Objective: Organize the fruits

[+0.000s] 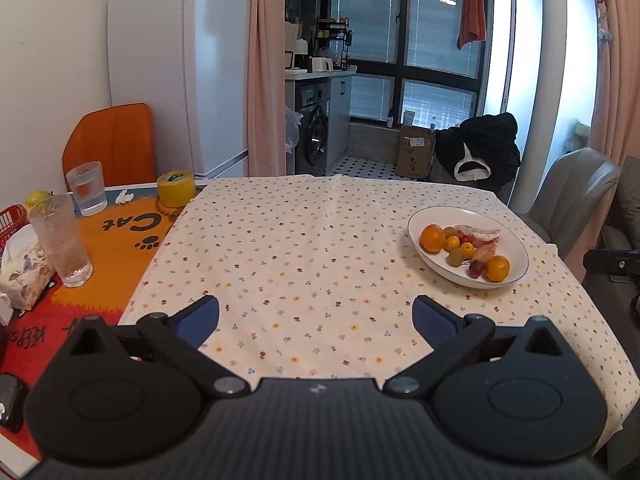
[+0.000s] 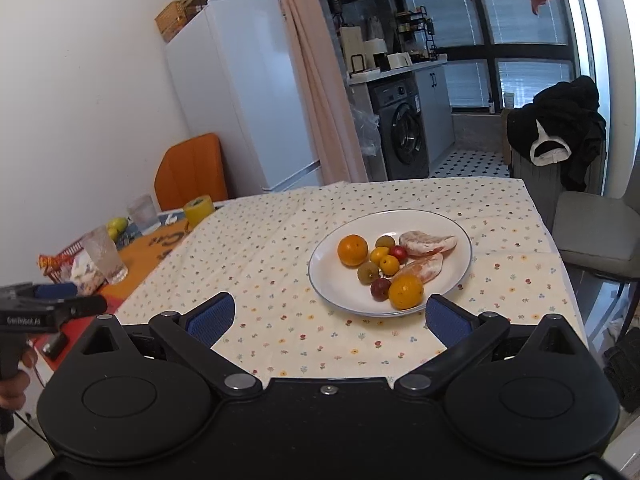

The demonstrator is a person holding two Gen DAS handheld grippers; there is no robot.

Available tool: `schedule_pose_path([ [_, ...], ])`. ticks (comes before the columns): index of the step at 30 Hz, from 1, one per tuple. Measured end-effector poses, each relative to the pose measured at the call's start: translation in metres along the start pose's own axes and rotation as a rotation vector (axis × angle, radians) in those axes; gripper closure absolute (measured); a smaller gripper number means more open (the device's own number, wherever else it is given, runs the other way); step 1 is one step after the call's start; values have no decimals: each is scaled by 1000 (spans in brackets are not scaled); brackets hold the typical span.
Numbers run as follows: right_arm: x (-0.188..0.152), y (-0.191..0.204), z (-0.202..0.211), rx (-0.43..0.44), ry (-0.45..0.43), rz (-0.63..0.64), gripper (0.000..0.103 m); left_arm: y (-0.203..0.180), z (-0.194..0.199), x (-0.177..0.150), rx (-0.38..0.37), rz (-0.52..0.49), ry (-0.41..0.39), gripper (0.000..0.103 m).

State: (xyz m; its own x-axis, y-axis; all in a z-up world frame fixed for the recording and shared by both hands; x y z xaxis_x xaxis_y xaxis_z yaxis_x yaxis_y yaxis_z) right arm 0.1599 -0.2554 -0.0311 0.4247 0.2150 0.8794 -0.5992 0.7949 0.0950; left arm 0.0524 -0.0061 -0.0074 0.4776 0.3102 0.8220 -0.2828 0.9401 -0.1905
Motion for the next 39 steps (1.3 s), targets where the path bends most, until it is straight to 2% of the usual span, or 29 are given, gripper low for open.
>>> schedule_pose_path([
  [15,-1,31,24,81,19,28,0,-1,35,-12,-10,28,9,0],
  [24,-1,39,33,76,14,49,0,-9,48,-13,-37,2,-8,0],
  [39,0,38,36,75,16,54,0,-12,47,-13,-37,4,0,0],
])
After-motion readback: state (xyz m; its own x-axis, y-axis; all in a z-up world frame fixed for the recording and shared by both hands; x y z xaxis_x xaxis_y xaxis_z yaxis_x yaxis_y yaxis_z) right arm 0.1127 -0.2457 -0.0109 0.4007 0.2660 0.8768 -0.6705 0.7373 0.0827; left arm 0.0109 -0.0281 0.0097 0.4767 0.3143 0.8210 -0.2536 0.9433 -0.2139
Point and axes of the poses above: each gripper's, at about its wrist camera, not at the fingertips, and z roughly against the way its jaws point, y to its left, x to its top, the point moved 5 cm from there along -z, roughly the way its jaws point, and after that the axes turned 11 degrees about z, right-handed, at the moved point
